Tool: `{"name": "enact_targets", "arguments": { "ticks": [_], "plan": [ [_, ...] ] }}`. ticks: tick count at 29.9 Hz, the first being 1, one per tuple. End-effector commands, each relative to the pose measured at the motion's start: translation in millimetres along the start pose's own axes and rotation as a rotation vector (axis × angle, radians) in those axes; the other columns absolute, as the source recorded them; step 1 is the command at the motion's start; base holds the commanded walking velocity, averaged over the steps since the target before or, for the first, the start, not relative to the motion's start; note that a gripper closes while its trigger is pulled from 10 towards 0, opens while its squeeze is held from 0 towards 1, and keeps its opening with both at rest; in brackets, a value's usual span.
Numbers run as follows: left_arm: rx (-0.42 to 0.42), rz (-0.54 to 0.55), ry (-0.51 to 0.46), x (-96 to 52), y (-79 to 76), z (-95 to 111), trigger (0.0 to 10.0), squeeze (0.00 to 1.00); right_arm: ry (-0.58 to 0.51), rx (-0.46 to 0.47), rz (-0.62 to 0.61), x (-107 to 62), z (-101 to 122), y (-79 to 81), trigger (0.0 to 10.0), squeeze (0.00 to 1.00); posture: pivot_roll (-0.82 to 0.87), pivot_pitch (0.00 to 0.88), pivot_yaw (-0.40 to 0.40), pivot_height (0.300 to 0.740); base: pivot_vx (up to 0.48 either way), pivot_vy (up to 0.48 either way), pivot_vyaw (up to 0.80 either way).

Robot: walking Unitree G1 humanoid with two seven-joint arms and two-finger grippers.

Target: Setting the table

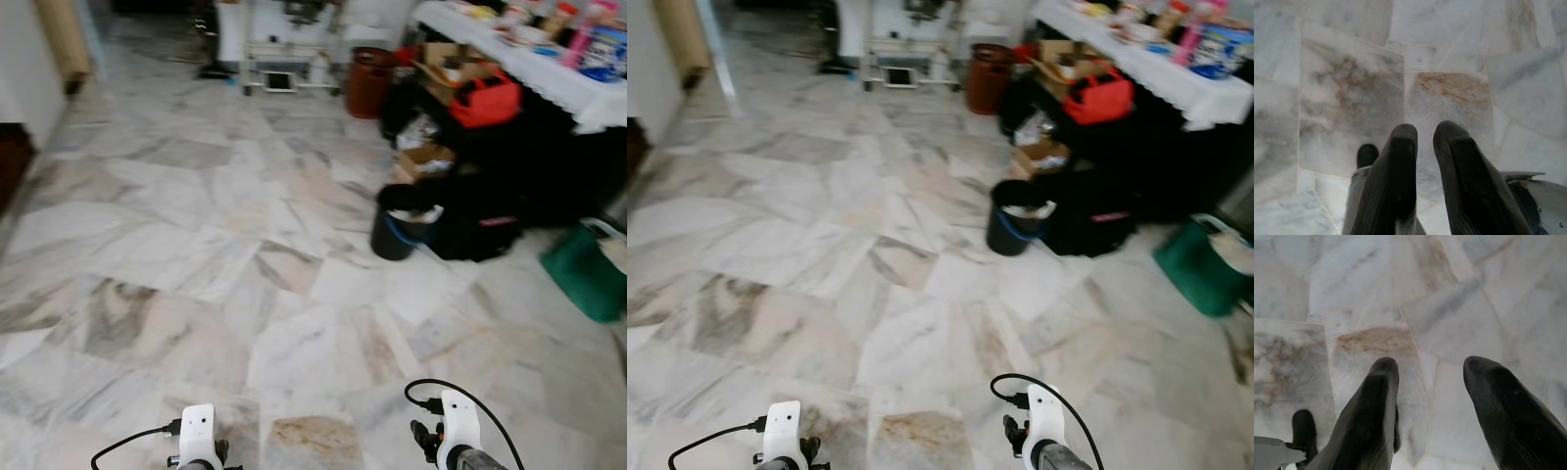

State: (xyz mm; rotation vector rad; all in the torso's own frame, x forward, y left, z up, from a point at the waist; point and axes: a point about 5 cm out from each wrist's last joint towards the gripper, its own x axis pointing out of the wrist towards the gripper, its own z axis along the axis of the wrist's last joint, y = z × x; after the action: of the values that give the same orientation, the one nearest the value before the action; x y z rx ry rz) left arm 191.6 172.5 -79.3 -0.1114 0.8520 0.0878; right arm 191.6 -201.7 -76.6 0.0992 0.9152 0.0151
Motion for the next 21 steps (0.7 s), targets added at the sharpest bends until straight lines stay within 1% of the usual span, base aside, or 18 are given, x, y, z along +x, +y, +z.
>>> {"name": "enact_targets", "arguments": {
  "ticks": [1, 3, 4, 5, 7, 8, 9, 10, 11, 12, 15, 16, 18, 19, 21],
  "plan": [
    [0.004, 0.019, 0.021, -1.5, 2.8, -6.1, 10.0, 0.00, 0.007, 0.013, -0.024, -2.7, -6.4, -6.3, 10.0, 0.00, 0.10, 0.000, -0.079, 0.740, 0.000, 0.000, -0.78],
    [0.028, 0.020, 0.009, -1.5, 8.6, -2.8, 10.0, 0.00, 0.002, 0.045, -0.036, -2.7, -7.4, -6.1, 10.0, 0.00, 0.11, 0.000, -0.079, 0.740, 0.000, 0.000, -0.78],
    [0.056, 0.025, -0.008, -1.3, 16.3, 2.6, 10.0, 0.00, 0.002, 0.062, -0.039, -2.0, -8.9, -2.2, 10.0, 0.00, 0.13, 0.000, -0.108, 0.740, 0.000, 0.000, -0.78],
    [0.069, 0.028, -0.015, -1.3, 20.0, 5.3, 10.0, 0.00, 0.005, 0.065, -0.038, -1.5, -9.8, 0.3, 10.0, 0.00, 0.13, 0.000, -0.108, 0.740, 0.000, 0.000, -0.78],
    [0.086, 0.038, -0.027, -1.3, 27.9, 10.3, 10.0, 0.00, 0.017, 0.029, -0.018, -0.3, -12.2, 8.0, 10.0, 0.00, 0.14, 0.000, -0.125, 0.740, 0.000, 0.000, -0.78],
    [0.085, 0.054, -0.028, -2.0, 33.4, 11.2, 10.0, 0.00, 0.029, -0.011, 0.005, 0.3, -14.7, 14.1, 10.0, 0.00, 0.14, 0.000, -0.124, 0.740, 0.000, 0.000, -0.77],
    [0.085, 0.054, -0.028, -2.0, 33.4, 11.2, 10.0, 0.00, 0.029, -0.011, 0.005, 0.3, -14.7, 14.1, 10.0, 0.00, 0.14, 0.000, -0.124, 0.740, 0.000, 0.000, -0.77],
    [0.074, 0.071, -0.019, -3.2, 36.6, 7.8, 10.0, 0.00, 0.031, -0.002, 0.001, 0.3, -16.3, 15.6, 10.0, 0.00, 0.12, 0.000, -0.106, 0.740, 0.000, 0.000, -0.77],
    [0.069, 0.074, -0.012, -4.1, 36.3, 3.8, 10.0, 0.00, 0.027, 0.020, -0.017, 0.1, -16.8, 14.7, 10.0, 0.00, 0.11, 0.000, -0.086, 0.740, 0.000, 0.000, -0.77],
    [0.069, 0.074, -0.012, -4.1, 36.3, 3.8, 10.0, 0.00, 0.027, 0.020, -0.017, 0.1, -16.8, 14.7, 10.0, 0.00, 0.11, 0.000, -0.086, 0.740, 0.000, 0.000, -0.77],
    [0.077, 0.057, 0.000, -4.3, 29.3, -1.4, 10.0, 0.00, 0.012, 0.063, -0.054, -0.3, -16.9, 12.7, 10.0, 0.00, 0.10, 0.000, -0.066, 0.740, 0.000, 0.000, -0.77],
    [0.059, 0.067, -0.005, -4.1, 28.3, -1.2, 10.0, 0.00, 0.014, 0.076, -0.060, -0.6, -19.9, 14.5, 10.0, 0.00, 0.11, 0.000, -0.060, 0.740, 0.000, 0.000, -0.77],
    [0.047, 0.072, -0.007, -4.0, 28.5, -0.9, 10.0, 0.00, 0.017, 0.079, -0.060, -0.7, -21.3, 15.7, 10.0, 0.00, 0.11, 0.000, -0.060, 0.740, 0.000, 0.000, -0.77],
    [0.026, 0.092, -0.014, -4.1, 31.1, 0.5, 10.0, 0.00, 0.019, 0.063, -0.059, 0.1, -17.1, 13.7, 10.0, 0.00, 0.11, 0.000, -0.060, 0.740, 0.000, 0.000, -0.77],
    [0.022, 0.097, -0.015, -4.2, 32.3, 0.9, 10.0, 0.00, 0.021, 0.059, -0.057, 0.3, -16.1, 13.1, 10.0, 0.00, 0.12, 0.000, -0.060, 0.740, 0.000, 0.000, -0.77]
  ]
}}
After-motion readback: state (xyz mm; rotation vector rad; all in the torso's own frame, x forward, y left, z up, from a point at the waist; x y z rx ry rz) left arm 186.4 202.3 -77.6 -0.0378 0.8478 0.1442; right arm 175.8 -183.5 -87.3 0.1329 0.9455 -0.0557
